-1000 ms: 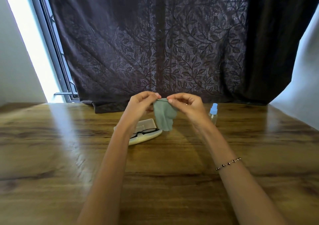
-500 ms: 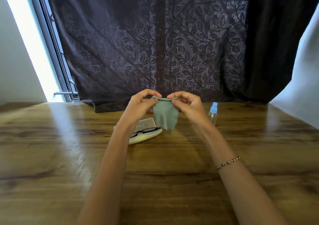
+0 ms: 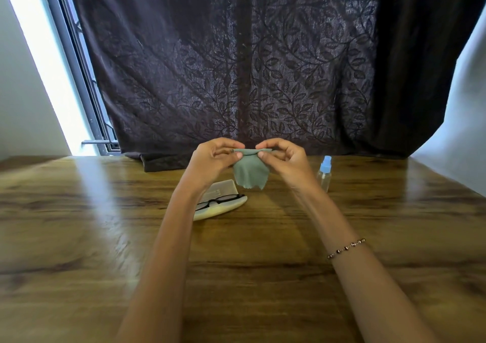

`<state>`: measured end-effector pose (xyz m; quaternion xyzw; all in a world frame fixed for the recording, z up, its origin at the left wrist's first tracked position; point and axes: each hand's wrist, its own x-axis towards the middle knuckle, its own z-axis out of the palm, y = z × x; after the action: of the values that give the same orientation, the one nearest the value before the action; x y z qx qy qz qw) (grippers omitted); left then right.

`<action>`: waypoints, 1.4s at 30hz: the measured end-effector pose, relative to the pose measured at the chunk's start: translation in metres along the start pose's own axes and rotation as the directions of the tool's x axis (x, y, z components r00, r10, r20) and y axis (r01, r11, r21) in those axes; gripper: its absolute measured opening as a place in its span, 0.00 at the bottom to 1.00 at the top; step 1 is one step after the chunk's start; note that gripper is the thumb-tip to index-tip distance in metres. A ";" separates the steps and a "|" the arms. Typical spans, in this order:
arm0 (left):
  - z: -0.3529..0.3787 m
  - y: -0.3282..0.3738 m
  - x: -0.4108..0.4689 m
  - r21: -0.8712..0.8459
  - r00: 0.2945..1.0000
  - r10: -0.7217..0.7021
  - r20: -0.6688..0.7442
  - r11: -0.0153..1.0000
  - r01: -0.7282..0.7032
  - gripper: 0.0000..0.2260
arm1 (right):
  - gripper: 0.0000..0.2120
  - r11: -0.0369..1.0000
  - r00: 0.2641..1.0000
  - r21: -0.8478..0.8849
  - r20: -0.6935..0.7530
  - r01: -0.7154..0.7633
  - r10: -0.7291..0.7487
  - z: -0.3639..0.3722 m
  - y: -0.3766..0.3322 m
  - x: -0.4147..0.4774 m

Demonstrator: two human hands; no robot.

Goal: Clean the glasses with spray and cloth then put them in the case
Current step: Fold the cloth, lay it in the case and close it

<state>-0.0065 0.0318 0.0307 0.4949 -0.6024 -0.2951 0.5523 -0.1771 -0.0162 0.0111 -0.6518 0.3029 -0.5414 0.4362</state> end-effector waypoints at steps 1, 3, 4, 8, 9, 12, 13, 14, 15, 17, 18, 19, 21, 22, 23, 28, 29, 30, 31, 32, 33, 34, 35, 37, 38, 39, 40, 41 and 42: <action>0.000 0.000 0.000 0.021 1.000 0.003 0.004 1.000 -0.003 0.08 | 0.07 1.000 1.000 -0.005 0.006 -0.001 0.001 0.000 0.000 -0.001; -0.001 -0.001 -0.001 0.012 1.000 -0.016 0.005 1.000 0.016 0.06 | 0.07 1.000 1.000 -0.021 0.010 -0.020 0.020 0.001 -0.001 -0.001; -0.001 0.000 -0.002 -0.002 0.999 -0.044 -0.003 0.999 0.044 0.06 | 0.08 0.999 0.999 -0.016 0.008 -0.040 0.040 0.001 -0.001 -0.001; -0.001 0.003 -0.004 -0.036 0.990 -0.134 -0.034 0.990 0.133 0.06 | 0.05 0.993 0.995 0.067 0.025 -0.102 0.100 0.003 -0.003 -0.001; -0.001 0.003 -0.005 -0.067 0.990 -0.142 -0.024 0.988 0.140 0.07 | 0.04 0.993 0.995 0.070 0.030 -0.094 0.092 0.003 -0.003 -0.001; -0.002 0.004 -0.006 -0.166 0.990 -0.143 -0.013 0.976 0.139 0.09 | 0.07 0.998 0.999 0.047 0.031 -0.045 0.044 0.001 -0.002 -0.001; -0.002 0.004 -0.006 -0.158 0.991 -0.130 -0.022 0.980 0.125 0.09 | 0.09 0.998 0.999 0.046 0.032 -0.036 0.034 0.000 -0.003 -0.001; -0.002 0.004 -0.006 -0.135 0.993 -0.111 -0.026 0.985 0.107 0.09 | 0.10 0.999 0.999 0.041 0.033 -0.029 0.028 0.000 -0.003 -0.001; -0.003 0.003 -0.005 -0.121 0.995 -0.093 -0.020 0.989 0.090 0.08 | 0.09 0.999 0.999 0.032 0.033 -0.026 0.025 0.000 -0.003 -0.001; -0.003 0.003 -0.004 -0.121 0.997 -0.083 0.000 0.989 0.083 0.11 | 0.08 0.999 0.999 0.005 0.016 -0.034 0.034 0.000 -0.003 -0.001; -0.003 0.003 -0.003 -0.116 0.997 -0.083 0.006 0.990 0.083 0.11 | 0.08 0.999 0.999 -0.006 0.002 -0.042 0.042 0.000 -0.003 -0.001; -0.003 0.003 -0.003 -0.103 0.997 -0.081 0.007 0.991 0.082 0.12 | 0.07 0.998 0.998 -0.015 -0.013 -0.054 0.054 0.001 -0.002 -0.001; -0.004 0.003 -0.003 -0.070 0.997 -0.076 0.005 0.995 0.076 0.10 | 0.05 0.996 0.995 -0.005 -0.027 -0.092 0.092 0.001 -0.002 0.000; -0.005 0.003 -0.004 -0.054 0.997 -0.073 0.003 0.996 0.073 0.09 | 0.04 0.993 0.993 0.018 -0.018 -0.114 0.115 0.002 -0.001 0.000; -0.005 0.002 -0.004 -0.044 0.998 -0.069 -0.001 0.997 0.069 0.08 | 0.03 0.991 0.992 0.039 -0.002 -0.127 0.127 0.002 -0.002 0.000; -0.006 0.006 -0.009 -0.135 0.990 -0.140 0.003 0.981 0.139 0.06 | 0.09 0.994 0.995 0.049 0.040 -0.099 0.097 0.004 -0.002 -0.002; -0.007 0.006 -0.009 -0.156 0.989 -0.151 0.011 0.976 0.151 0.07 | 0.09 0.994 0.994 0.049 0.047 -0.098 0.095 0.005 -0.002 -0.003; -0.007 0.006 -0.010 -0.154 0.987 -0.162 0.013 0.975 0.162 0.08 | 0.09 0.994 0.994 0.049 0.056 -0.095 0.092 0.005 -0.002 -0.003; -0.008 0.006 -0.009 -0.141 0.985 -0.174 0.011 0.975 0.174 0.09 | 0.09 0.994 0.994 0.053 0.062 -0.091 0.087 0.005 -0.001 -0.003; -0.009 0.005 -0.009 -0.120 0.983 -0.181 0.004 0.976 0.180 0.10 | 0.08 0.995 0.995 0.057 0.065 -0.084 0.081 0.004 -0.001 -0.003; -0.009 0.004 -0.008 -0.091 0.984 -0.178 -0.001 0.980 0.177 0.10 | 0.08 0.995 0.995 0.059 0.065 -0.077 0.073 0.003 -0.001 -0.003; -0.010 0.003 -0.008 -0.064 0.987 -0.163 -0.002 0.985 0.163 0.11 | 0.08 0.996 0.996 0.053 0.061 -0.070 0.067 0.003 -0.001 -0.004; -0.009 0.003 -0.007 -0.053 0.990 -0.143 0.005 0.988 0.144 0.10 | 0.07 0.996 0.996 0.049 0.055 -0.069 0.066 0.003 -0.001 -0.004; -0.009 0.005 -0.007 -0.069 0.993 -0.113 0.037 0.991 0.116 0.11 | 0.06 0.995 0.996 0.057 0.033 -0.081 0.079 0.004 -0.001 -0.003; -0.009 0.005 -0.007 -0.073 0.993 -0.106 0.049 0.991 0.109 0.12 | 0.06 0.994 0.996 0.067 0.024 -0.085 0.083 0.004 -0.002 -0.003; -0.010 0.004 -0.006 -0.060 0.994 -0.098 0.054 0.993 0.101 0.13 | 0.08 0.993 0.996 0.076 0.021 -0.088 0.087 0.004 -0.001 -0.003; -0.012 0.003 -0.006 -0.030 0.995 -0.088 0.053 0.995 0.090 0.14 | 0.10 0.992 0.995 0.084 0.026 -0.097 0.095 0.004 -0.001 -0.002; -0.014 0.002 -0.005 0.009 0.996 -0.076 0.052 0.997 0.076 0.13 | 0.11 0.990 0.993 0.090 0.036 -0.112 0.110 0.004 -0.001 -0.002; -0.015 0.000 -0.004 0.042 0.997 -0.063 0.052 0.997 0.061 0.12 | 0.12 0.988 0.991 0.091 0.050 -0.129 0.124 0.004 -0.001 -0.002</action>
<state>0.0074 0.0388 0.0325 0.5163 -0.6071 -0.3131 0.5165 -0.1740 -0.0129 0.0113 -0.6219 0.3081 -0.5117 0.5064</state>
